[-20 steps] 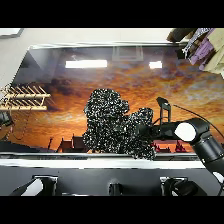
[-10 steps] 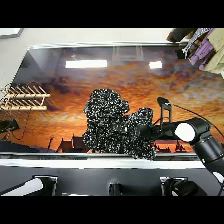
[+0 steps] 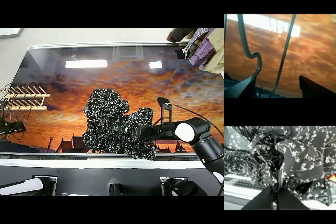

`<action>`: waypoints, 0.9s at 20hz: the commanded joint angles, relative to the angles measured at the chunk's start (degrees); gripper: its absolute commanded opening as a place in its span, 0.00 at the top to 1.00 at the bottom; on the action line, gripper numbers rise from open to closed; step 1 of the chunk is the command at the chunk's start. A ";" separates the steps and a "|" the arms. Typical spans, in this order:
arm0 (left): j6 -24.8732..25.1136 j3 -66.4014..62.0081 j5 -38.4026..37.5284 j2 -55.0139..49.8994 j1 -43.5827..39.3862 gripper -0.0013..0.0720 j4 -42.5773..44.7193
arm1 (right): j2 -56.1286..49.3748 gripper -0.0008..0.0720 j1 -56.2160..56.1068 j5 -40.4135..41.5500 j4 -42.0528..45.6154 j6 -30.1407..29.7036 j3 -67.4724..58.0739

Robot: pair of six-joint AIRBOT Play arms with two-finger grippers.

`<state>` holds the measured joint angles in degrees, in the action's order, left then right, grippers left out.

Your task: Fold the clothes and pants, and hang the long-sleeved shirts on hangers.

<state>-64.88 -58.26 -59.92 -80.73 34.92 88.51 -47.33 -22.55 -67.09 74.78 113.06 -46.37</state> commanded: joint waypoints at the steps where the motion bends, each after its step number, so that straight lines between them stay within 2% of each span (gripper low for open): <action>1: 0.44 0.17 0.55 -1.55 -0.02 0.25 -0.02 | 0.02 0.95 0.04 -0.11 0.04 0.09 0.02; 2: 0.44 0.17 0.52 -1.81 -0.02 0.38 -0.02 | 0.02 0.95 0.04 -0.07 0.07 0.09 0.02; 3: 0.44 0.17 0.70 -1.97 -0.02 0.40 -0.02 | 0.02 0.95 0.02 -0.04 0.07 0.09 0.02; 10: 0.44 0.17 1.05 -3.61 -1.29 0.40 0.00 | 0.02 0.95 0.04 -0.09 0.04 0.09 0.02; 11: 0.42 0.17 1.05 -3.85 -1.33 0.44 -0.02 | 0.02 0.95 0.02 -0.09 0.04 0.11 0.02; 12: 0.42 0.17 0.96 -4.02 -1.33 0.62 -0.02 | 0.02 0.95 0.02 -0.09 0.04 0.11 0.02; 13: 0.42 0.17 0.92 -4.15 -1.33 0.68 -0.02 | 0.02 0.95 0.04 -0.09 0.04 0.11 0.02; 18: 0.42 0.17 0.90 -5.09 -1.33 0.68 -0.02 | 0.02 0.95 0.02 -0.09 0.04 0.15 0.02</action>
<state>-64.47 -58.15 -59.02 -85.21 33.61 88.44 -47.33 -22.55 -67.16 74.83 113.16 -46.37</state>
